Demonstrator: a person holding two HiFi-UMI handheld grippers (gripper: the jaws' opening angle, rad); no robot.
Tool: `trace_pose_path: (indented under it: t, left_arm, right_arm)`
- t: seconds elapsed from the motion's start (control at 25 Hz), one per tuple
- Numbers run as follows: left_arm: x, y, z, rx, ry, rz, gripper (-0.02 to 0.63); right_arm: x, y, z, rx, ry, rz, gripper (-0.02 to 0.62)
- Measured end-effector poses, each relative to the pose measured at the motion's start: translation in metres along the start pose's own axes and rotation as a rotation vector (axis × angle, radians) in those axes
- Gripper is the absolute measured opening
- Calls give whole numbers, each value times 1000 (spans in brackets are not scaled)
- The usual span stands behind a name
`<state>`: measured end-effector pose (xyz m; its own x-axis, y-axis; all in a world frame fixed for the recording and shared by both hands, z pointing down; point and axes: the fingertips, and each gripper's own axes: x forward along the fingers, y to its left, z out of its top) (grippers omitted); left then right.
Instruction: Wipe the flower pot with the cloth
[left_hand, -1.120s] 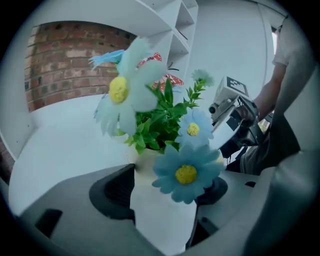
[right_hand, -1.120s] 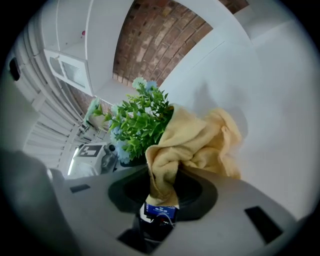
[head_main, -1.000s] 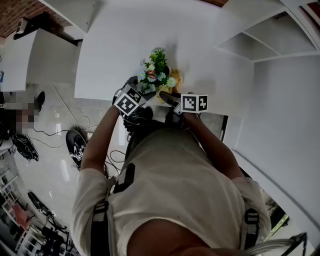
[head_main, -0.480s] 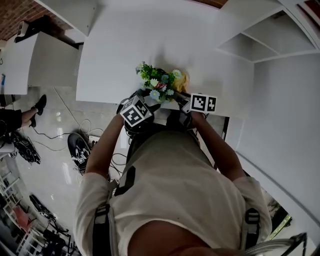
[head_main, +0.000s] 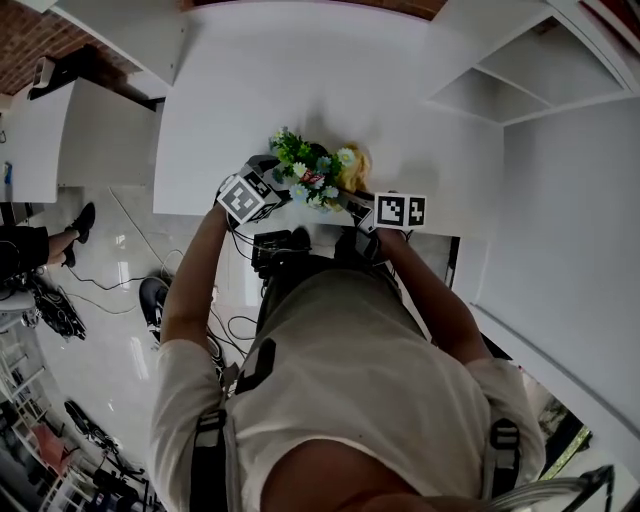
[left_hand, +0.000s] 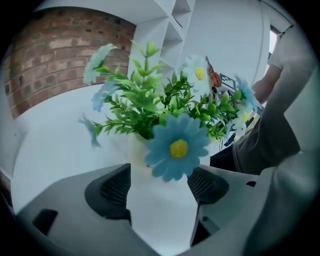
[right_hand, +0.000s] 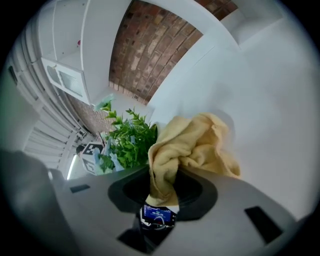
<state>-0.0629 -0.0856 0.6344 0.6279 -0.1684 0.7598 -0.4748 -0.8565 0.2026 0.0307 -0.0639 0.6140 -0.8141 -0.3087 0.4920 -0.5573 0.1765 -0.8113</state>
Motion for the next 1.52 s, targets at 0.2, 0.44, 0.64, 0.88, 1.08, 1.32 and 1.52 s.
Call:
trace_pose_path:
  t: [0.2,0.44,0.64,0.88,1.08,1.32,1.52]
  left_arm:
    - [11,-14,13,86,55,-18,344]
    - [17,-21,9,-64,2,88,342]
    - [25,-35,11,-153,-9,162,342]
    - [2,-16,5,-32,-17,128,342]
    - [3,1,27,-22,-24,-52,345]
    - [12,-17,25,76,45,-96,350]
    - [13,-36,17,81,65,-77,348]
  right_arm:
    - [1,2,-10,-12,25,-10,127]
    - [-1,12,-16,6,18,-15,127]
    - [-9,8,-15,36,-9,-23,127]
    - [-13,-3,-8,70,-45,-41,127]
    - [-10,1,-5,65,-40,-25,127]
    - [-13,-2,1,76,-53,-28,127]
    - [-27,-19,23,82,-109,-60,127]
